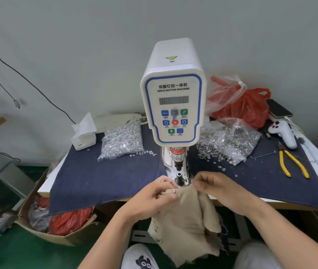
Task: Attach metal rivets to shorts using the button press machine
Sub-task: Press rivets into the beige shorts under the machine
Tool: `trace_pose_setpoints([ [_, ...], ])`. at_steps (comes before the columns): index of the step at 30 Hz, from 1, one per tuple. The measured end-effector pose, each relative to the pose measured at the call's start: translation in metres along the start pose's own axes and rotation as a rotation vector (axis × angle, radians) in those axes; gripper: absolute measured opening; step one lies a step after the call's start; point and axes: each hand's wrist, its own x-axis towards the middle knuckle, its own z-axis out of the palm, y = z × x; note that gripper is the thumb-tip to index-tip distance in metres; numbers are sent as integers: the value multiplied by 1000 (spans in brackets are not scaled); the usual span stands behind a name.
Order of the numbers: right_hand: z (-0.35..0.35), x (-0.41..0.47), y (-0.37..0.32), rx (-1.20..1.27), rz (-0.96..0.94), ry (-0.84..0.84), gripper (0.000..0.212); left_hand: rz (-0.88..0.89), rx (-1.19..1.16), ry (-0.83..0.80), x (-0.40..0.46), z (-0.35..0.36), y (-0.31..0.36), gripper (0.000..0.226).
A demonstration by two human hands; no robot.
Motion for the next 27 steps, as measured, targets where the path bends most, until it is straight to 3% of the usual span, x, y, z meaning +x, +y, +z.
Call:
trace_pose_setpoints([
  [7,15,30,29,51,99,285,39,-128,-117,231,16,5,-14,47],
  [10,16,38,34,124,119,348,42,-172,-98,308,30,8,-14,40],
  [21,14,43,39,182,98,355,37,-152,-177,325,39,17,-25,35],
  [27,14,44,44,178,86,366,37,-118,-180,314,38,16,-26,46],
])
